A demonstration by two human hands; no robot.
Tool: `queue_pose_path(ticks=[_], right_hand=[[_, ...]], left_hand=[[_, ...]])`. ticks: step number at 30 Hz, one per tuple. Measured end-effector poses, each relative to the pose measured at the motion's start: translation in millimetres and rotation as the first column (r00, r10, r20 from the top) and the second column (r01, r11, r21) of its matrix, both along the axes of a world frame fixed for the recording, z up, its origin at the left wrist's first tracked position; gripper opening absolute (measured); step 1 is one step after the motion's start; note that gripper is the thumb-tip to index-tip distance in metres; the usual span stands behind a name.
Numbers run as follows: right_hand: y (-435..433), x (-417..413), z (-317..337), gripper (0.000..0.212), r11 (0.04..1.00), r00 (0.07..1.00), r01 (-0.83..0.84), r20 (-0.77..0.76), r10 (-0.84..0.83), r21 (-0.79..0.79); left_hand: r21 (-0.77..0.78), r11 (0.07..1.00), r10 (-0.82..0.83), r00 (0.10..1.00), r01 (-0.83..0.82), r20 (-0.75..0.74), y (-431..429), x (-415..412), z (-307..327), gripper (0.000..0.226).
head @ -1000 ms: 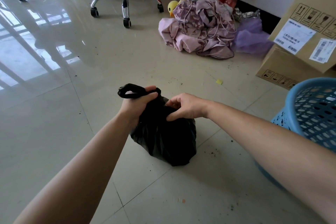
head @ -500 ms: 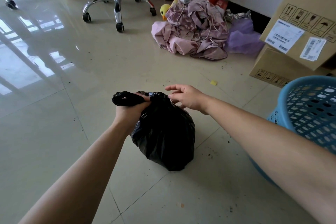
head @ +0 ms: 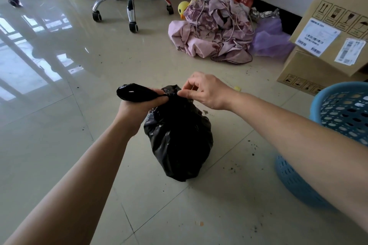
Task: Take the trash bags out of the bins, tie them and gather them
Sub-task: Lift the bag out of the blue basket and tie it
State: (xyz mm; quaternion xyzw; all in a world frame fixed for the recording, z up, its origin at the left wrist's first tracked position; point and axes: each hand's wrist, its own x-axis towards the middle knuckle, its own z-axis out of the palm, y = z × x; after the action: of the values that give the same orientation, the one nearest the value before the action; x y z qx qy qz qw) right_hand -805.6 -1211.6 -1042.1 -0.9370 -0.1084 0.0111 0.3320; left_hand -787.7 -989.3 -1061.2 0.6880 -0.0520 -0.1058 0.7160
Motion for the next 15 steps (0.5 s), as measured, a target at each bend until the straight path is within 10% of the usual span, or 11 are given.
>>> queue_pose_path(ticks=[15], right_hand=[[-34.0, -15.8, -51.9, 0.029, 0.802, 0.998, -0.054, -0.010, 0.059, -0.595]], left_hand=[[0.248, 0.968, 0.020, 0.986, 0.021, -0.164, 24.9, -3.5, -47.7, 0.017]])
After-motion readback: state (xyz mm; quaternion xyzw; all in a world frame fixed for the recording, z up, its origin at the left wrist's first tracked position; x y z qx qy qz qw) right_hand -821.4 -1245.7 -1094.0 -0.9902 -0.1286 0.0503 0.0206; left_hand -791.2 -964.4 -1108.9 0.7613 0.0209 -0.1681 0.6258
